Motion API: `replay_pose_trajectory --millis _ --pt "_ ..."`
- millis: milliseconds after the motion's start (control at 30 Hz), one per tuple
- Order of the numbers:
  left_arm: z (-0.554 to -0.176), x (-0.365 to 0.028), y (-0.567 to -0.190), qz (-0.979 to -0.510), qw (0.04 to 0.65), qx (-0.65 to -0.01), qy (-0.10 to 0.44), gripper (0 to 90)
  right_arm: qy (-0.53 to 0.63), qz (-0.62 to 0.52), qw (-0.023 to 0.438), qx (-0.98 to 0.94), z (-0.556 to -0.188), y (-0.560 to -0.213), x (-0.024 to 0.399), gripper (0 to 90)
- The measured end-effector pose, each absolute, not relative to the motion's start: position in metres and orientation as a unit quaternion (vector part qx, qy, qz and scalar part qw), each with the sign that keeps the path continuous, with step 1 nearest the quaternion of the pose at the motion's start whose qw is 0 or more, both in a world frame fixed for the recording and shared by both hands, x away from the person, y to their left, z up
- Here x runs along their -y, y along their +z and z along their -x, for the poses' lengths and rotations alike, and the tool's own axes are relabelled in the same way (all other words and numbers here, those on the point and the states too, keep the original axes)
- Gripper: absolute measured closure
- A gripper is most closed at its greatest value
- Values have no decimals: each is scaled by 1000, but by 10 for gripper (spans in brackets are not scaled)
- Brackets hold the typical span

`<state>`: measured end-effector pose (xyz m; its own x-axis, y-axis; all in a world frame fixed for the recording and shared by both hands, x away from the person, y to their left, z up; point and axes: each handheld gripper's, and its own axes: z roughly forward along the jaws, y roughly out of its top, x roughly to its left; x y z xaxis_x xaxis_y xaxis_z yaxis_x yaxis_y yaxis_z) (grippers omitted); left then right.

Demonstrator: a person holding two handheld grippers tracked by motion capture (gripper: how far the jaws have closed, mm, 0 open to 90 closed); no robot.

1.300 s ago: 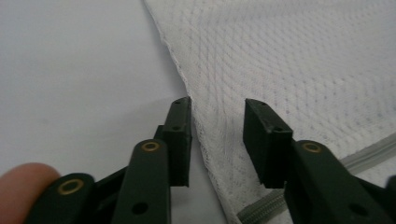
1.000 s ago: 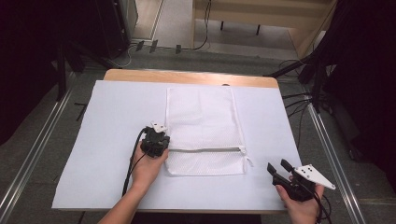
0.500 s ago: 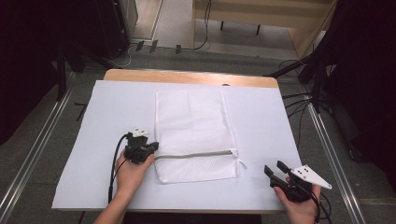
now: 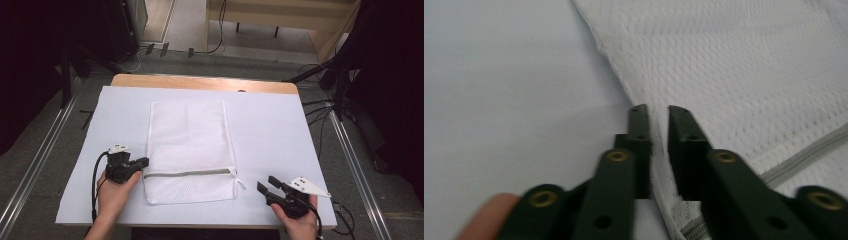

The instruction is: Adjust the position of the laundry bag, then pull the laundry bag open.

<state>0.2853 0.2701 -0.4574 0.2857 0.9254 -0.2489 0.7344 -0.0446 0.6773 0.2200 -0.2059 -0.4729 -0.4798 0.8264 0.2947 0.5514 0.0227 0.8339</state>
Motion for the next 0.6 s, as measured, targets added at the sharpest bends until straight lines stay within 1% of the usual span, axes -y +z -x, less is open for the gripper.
replay_pose_trajectory --millis 67,200,333,400,500,600 --pt "-283 -267 -455 -705 368 -585 157 646 498 -483 131 -708 -222 -474 193 513" --pt "-278 -260 -448 -702 381 -576 174 558 479 -470 131 -729 -228 -481 166 540" --pt "-272 -251 -441 -698 400 -566 178 530 464 -473 133 -737 -233 -486 147 573" --pt "-269 -244 -438 -697 410 -562 174 523 451 -476 149 -740 -235 -485 140 552" --pt "-267 -231 -435 -705 413 -550 172 502 442 -490 148 -737 -241 -486 134 487" --pt "-266 -218 -432 -714 419 -538 162 491 433 -499 141 -737 -244 -487 134 476"
